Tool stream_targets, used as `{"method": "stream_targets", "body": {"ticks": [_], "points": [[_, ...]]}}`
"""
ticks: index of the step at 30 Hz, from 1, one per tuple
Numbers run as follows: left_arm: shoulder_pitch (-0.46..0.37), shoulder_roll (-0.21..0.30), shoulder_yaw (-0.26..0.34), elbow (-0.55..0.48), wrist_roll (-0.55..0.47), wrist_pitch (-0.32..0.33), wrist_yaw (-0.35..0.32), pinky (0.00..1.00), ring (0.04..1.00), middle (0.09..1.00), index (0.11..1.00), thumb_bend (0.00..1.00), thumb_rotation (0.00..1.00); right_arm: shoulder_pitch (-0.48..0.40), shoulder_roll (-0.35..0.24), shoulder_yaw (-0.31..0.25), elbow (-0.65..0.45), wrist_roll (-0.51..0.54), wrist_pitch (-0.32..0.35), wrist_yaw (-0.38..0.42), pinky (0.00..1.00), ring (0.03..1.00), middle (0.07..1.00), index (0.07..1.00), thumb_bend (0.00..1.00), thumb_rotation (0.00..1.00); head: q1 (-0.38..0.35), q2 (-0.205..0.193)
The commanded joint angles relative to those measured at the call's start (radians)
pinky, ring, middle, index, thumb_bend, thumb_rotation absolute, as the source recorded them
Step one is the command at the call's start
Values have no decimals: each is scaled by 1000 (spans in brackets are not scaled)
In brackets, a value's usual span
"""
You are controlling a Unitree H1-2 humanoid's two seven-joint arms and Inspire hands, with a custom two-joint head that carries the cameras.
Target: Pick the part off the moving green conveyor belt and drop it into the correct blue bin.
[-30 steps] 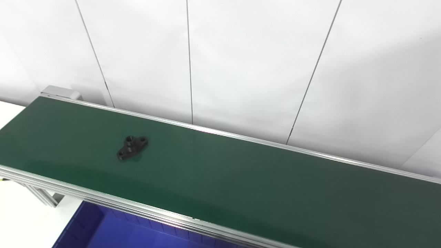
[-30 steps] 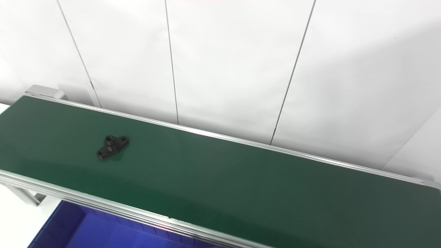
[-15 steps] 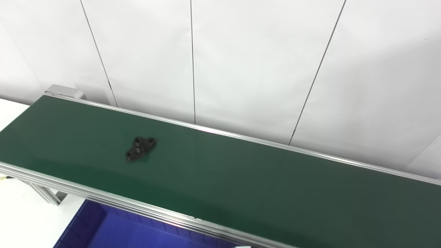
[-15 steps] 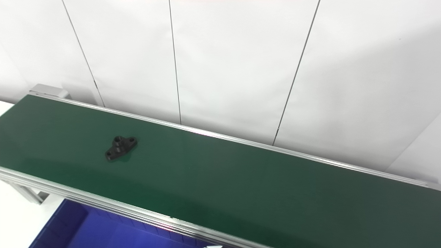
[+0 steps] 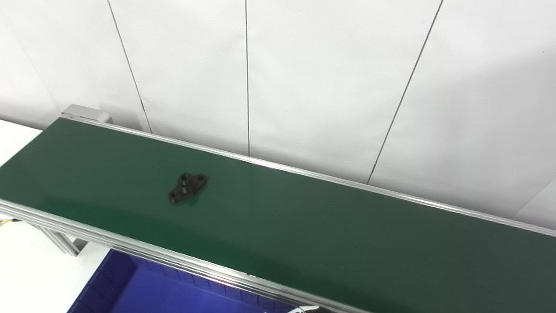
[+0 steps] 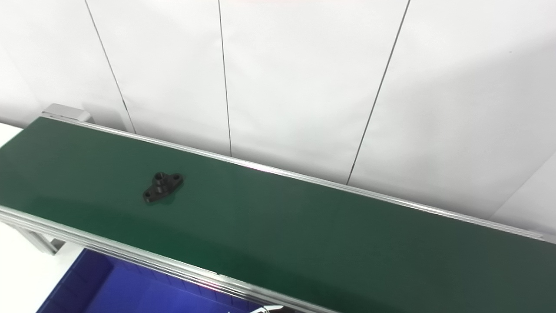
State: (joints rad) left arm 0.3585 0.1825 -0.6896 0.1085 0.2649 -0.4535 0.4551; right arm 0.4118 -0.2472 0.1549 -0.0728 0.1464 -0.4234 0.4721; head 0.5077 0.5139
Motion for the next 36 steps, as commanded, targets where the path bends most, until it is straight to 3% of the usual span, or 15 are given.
{"method": "stream_targets", "body": {"ticks": [1,5,10,15,18,23,25,28,31,36], "points": [[-5,-35,-18,-8,-2,-16,-2,731,820,831,789,1000,1000,9,3,-14,-48,30,-46,19,901,973,992,999,977,922,5,4],[-18,-43,-25,12,-13,-16,-8,739,825,832,791,1000,992,4,2,-23,-85,76,-46,38,886,969,993,1000,1000,937,22,7],[-26,-57,-21,33,5,-16,-8,715,820,831,791,1000,998,-18,-23,-2,-198,166,24,22,842,939,979,1000,1000,925,30,5],[-34,-61,-22,48,4,-16,-2,697,817,831,790,1000,1000,-86,-36,-9,-278,199,70,1,851,914,954,982,1000,822,11,19],[-38,-58,-21,49,11,-16,3,725,825,837,795,1000,1000,-134,-18,-17,-308,169,68,-29,785,902,962,987,1000,829,-4,24],[-38,-59,-17,44,11,-16,2,724,822,835,800,1000,1000,-249,-17,-21,-318,179,129,-58,849,928,976,987,1000,848,-26,50],[-38,-60,-17,43,3,-16,0,729,819,832,800,1000,1000,-298,-5,-31,-307,156,127,-75,858,931,976,988,1000,857,-26,50],[-41,-59,-18,41,-7,-16,-6,748,831,841,808,1000,1000,-378,11,-38,-237,135,72,-72,812,922,978,998,1000,907,-38,56],[-47,-61,-19,46,-10,-16,-6,767,835,843,814,1000,991,-458,23,-42,-175,102,83,-81,777,894,946,994,1000,904,-35,56],[-55,-67,-21,58,-11,-16,-1,776,836,842,812,1000,982,-578,37,-39,-35,61,45,-74,714,861,940,972,1000,884,-23,52]]}}
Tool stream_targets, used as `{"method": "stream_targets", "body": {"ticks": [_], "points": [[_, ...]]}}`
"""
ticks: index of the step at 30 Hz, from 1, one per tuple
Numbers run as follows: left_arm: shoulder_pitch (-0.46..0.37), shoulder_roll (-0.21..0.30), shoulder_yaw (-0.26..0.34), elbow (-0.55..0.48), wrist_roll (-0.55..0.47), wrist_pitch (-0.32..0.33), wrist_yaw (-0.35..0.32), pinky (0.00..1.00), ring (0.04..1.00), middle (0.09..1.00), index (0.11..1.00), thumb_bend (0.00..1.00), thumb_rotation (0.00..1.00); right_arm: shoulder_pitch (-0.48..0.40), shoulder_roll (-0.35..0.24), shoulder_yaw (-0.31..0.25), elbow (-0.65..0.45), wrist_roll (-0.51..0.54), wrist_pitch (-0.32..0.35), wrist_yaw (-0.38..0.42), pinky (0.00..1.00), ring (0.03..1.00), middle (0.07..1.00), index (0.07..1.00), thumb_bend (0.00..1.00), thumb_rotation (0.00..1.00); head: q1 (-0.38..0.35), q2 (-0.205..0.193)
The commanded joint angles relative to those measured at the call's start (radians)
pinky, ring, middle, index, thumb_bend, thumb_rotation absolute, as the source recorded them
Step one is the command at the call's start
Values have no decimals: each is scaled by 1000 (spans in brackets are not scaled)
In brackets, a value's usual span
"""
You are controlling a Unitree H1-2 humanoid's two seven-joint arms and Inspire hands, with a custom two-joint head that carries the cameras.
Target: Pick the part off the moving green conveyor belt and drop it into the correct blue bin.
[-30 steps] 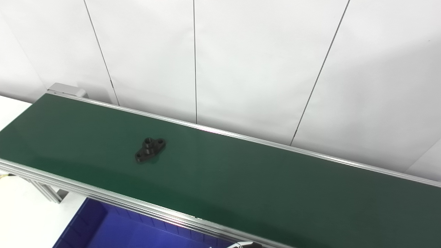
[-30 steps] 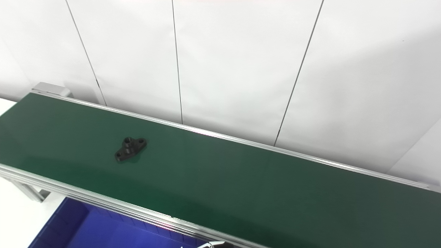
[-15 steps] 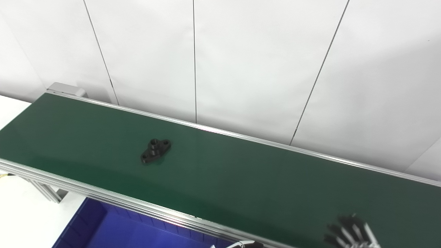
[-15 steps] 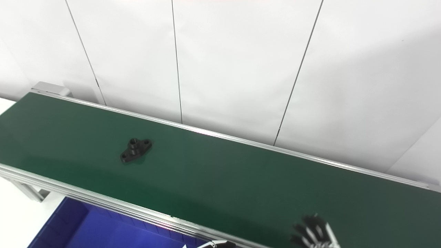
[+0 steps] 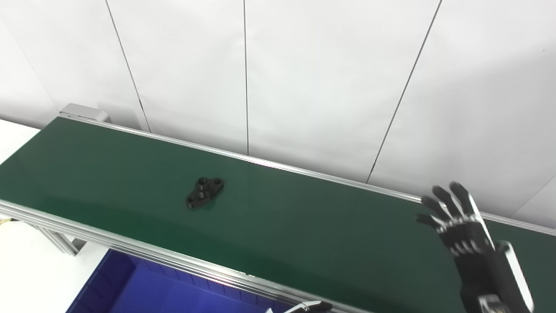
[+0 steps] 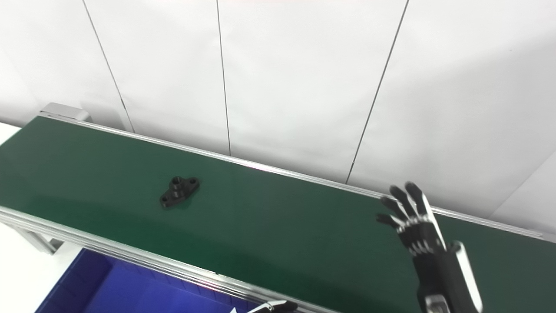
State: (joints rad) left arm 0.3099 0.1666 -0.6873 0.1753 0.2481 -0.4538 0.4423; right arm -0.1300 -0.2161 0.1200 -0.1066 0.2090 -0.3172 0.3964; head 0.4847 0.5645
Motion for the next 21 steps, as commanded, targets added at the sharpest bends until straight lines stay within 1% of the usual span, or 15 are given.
{"method": "stream_targets", "body": {"ticks": [1,3,7,9,11,15,17,21], "points": [[-7,-53,-24,-7,7,-16,14,777,836,841,812,1000,981,-53,6,-4,24,-6,-72,5,701,853,933,962,1000,875,8,1],[-8,-56,-24,-4,4,-16,13,782,837,841,811,1000,977,-89,3,0,76,-27,-100,12,690,854,931,961,1000,866,15,1],[-10,-61,-24,3,3,-16,7,775,839,842,811,1000,984,-149,7,10,164,-36,-127,26,703,862,931,946,1000,849,26,-2],[-11,-63,-24,6,9,-16,8,740,840,842,810,1000,983,-187,11,17,207,-39,-138,37,747,865,916,934,1000,831,29,-2],[-12,-64,-26,8,15,-16,11,735,842,842,808,1000,987,-223,19,21,243,-53,-147,44,766,864,908,928,1000,833,30,-1],[-11,-65,-23,8,21,-16,8,732,842,841,807,1000,986,-298,40,39,308,-117,-150,38,724,834,888,908,1000,822,30,-1],[-11,-65,-24,9,17,-16,4,734,844,843,809,1000,978,-332,44,57,342,-147,-151,46,700,828,896,901,1000,788,38,-7],[-18,-65,-34,16,18,-16,8,763,844,846,814,1000,966,-386,59,95,400,-199,-150,45,707,843,908,878,1000,744,37,-5]]}}
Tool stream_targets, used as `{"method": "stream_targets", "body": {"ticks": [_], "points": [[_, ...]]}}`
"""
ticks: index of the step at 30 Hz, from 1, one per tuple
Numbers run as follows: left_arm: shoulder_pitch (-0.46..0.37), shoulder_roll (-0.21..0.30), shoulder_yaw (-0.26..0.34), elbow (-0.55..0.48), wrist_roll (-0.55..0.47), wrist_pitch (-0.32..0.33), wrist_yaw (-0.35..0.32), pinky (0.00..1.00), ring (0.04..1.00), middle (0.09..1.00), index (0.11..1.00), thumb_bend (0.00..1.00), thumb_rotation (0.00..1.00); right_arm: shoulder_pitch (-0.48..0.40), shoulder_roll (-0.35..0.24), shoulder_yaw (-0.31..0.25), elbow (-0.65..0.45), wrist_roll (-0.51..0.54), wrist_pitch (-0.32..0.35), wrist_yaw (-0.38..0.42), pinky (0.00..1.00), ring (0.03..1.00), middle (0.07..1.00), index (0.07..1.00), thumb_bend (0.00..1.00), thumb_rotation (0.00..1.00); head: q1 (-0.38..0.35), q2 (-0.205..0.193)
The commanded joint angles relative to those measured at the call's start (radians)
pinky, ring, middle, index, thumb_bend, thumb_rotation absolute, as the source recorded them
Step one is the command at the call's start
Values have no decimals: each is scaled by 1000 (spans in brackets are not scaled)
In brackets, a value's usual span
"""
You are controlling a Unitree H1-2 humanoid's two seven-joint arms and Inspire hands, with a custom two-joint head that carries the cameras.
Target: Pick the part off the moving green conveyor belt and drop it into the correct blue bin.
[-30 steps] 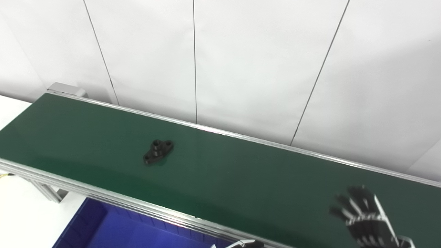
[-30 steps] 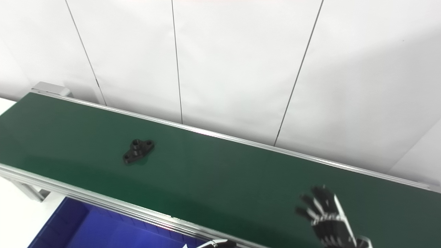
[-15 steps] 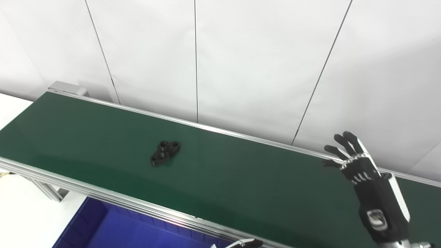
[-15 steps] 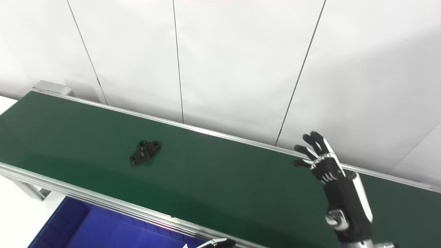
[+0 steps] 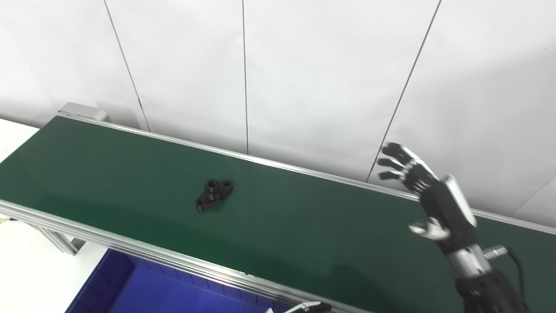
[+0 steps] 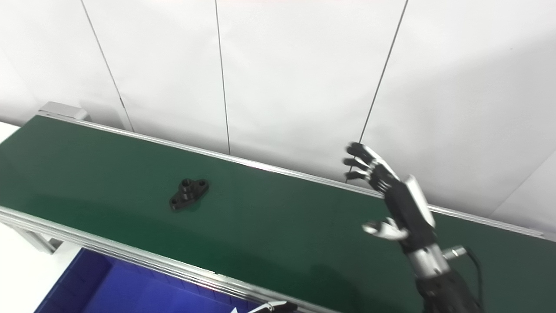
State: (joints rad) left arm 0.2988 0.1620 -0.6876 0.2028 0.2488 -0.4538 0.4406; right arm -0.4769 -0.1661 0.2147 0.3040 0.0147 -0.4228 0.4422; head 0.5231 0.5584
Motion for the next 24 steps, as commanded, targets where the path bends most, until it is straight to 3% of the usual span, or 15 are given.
{"method": "stream_targets", "body": {"ticks": [1,9,14,18,24], "points": [[-9,-60,-37,-10,23,-16,14,763,844,846,814,1000,966,-55,15,12,6,-23,-45,-4,708,844,908,877,1000,742,-3,2],[-17,-63,-48,-1,14,-16,23,761,836,841,817,1000,951,-148,57,86,88,-135,-45,-36,712,845,901,875,988,637,-8,1],[-20,-66,-56,5,24,-16,37,757,836,841,820,1000,965,-187,85,143,78,-305,-3,-83,727,873,914,890,1000,696,-3,-9],[-23,-71,-58,14,13,-16,36,768,841,845,824,1000,954,-202,111,166,84,-372,40,-97,706,877,918,882,1000,681,3,-15],[-21,-72,-66,9,15,-16,42,757,840,845,824,1000,948,-238,147,205,169,-459,22,-134,675,855,930,891,1000,733,9,-21]]}}
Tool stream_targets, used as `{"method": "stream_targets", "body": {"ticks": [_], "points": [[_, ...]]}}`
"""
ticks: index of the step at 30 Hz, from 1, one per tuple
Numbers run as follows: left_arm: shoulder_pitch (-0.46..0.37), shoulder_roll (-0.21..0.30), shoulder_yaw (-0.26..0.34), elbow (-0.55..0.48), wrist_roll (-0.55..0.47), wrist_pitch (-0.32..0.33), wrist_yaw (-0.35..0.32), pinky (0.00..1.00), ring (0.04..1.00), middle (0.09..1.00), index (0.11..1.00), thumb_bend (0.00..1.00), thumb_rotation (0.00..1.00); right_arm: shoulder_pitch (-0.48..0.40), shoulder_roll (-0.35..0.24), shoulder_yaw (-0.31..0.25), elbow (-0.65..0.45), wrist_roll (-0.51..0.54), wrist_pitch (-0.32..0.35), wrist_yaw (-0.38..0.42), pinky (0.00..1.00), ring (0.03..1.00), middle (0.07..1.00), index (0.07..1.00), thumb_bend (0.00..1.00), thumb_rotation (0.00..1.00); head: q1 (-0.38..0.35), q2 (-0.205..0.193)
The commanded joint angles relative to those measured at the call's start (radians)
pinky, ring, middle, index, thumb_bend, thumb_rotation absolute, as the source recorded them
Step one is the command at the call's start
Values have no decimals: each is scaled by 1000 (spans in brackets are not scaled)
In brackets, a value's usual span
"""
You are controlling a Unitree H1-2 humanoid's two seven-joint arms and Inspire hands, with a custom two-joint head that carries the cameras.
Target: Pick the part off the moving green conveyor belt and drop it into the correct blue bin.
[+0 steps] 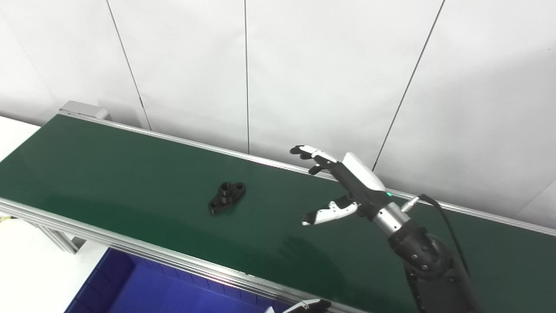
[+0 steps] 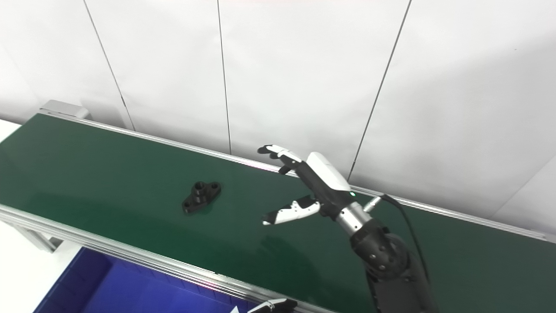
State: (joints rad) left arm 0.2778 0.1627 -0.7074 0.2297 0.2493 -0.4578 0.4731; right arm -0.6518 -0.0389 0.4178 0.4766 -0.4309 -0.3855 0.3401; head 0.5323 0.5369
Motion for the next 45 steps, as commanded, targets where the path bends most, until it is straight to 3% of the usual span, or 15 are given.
{"method": "stream_targets", "body": {"ticks": [1,8,14,30,41,45], "points": [[2,-74,-46,-20,22,-12,13,751,835,843,820,1000,956,-71,26,9,4,-26,-12,-36,676,851,929,894,1000,733,-1,2],[12,-74,-51,-29,35,-12,27,738,828,837,813,1000,967,-94,60,33,15,-93,45,-49,690,853,922,888,1000,700,-11,2],[6,-75,-65,-20,25,-12,30,737,832,841,812,1000,950,-99,88,63,23,-161,96,-71,641,838,912,883,1000,650,-9,-7],[5,-111,-84,-4,23,-12,43,767,845,856,806,1000,907,-168,134,123,232,-250,105,-165,611,816,893,875,1000,566,28,-6],[-2,-130,-122,9,70,-12,105,757,823,839,802,1000,943,-202,168,159,346,-269,99,-218,557,774,898,873,1000,574,54,0],[11,-133,-117,-3,62,-12,95,753,823,837,803,1000,954,-186,174,166,335,-296,98,-288,485,670,801,811,1000,561,46,6]]}}
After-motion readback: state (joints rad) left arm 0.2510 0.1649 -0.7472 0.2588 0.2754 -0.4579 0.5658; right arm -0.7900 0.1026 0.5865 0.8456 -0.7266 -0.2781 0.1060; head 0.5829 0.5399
